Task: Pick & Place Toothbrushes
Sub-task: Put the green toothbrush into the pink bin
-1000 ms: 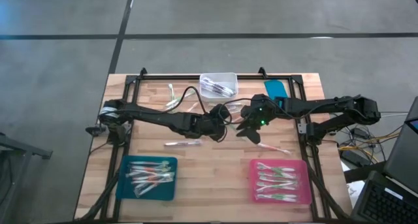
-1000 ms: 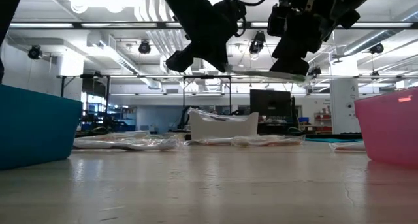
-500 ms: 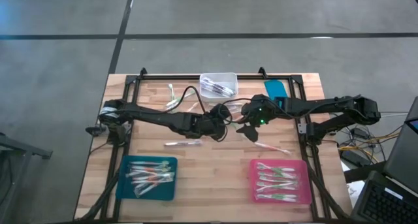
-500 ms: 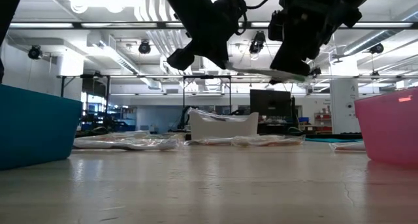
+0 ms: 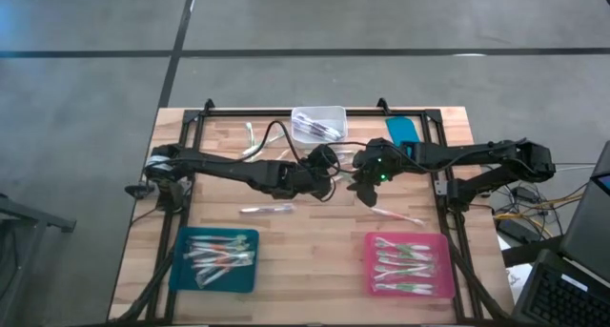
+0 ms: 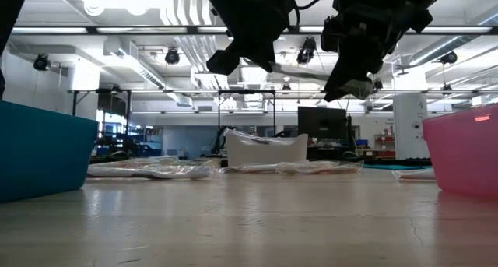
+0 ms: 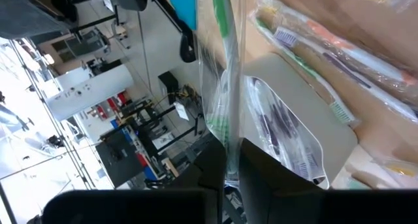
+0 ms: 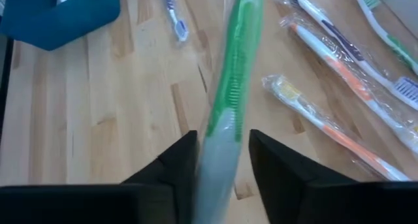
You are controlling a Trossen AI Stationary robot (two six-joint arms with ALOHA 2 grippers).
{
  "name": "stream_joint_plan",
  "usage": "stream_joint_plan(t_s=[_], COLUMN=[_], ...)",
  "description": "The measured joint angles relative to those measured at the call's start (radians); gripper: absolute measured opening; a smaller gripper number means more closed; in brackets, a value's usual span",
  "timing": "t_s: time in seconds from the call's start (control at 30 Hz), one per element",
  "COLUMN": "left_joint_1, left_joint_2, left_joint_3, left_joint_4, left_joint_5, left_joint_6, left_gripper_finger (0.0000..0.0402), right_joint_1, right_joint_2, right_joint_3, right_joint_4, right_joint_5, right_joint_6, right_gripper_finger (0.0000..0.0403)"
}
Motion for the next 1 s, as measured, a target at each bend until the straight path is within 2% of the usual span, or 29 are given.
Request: stream_joint_plan(t_s=[0.23, 0.43, 0.6, 1.0], left_joint_1=[0.000, 0.000, 0.001, 0.009], left_joint_2=[0.000, 0.000, 0.000, -0.004], left_joint_3=[0.000, -0.001, -0.002, -0.002], left_joint_4=[-0.002, -0.001, -0.005, -0.154], left_joint_5=[-0.002, 0.001, 0.048, 0.069], left_joint_6=[0.011, 0.012, -0.003, -0.262], left_gripper_finger=[0.0037, 0.0039, 0.0045, 0.0169], right_joint_1=[-0.002, -0.004, -0.005, -0.006], right_joint_2=[0.000, 0.001, 0.001, -0.002], right_joint_3=[0.000, 0.000, 0.000, 0.000], right_joint_4=[-0.009, -0.010, -0.024, -0.032], right_joint_5=[0.008, 0.004, -0.001, -0.008], right_joint_6=[-0.004, -0.001, 0.008, 0.000], right_gripper_finger=[0.0038, 0.0038, 0.0038, 0.0038])
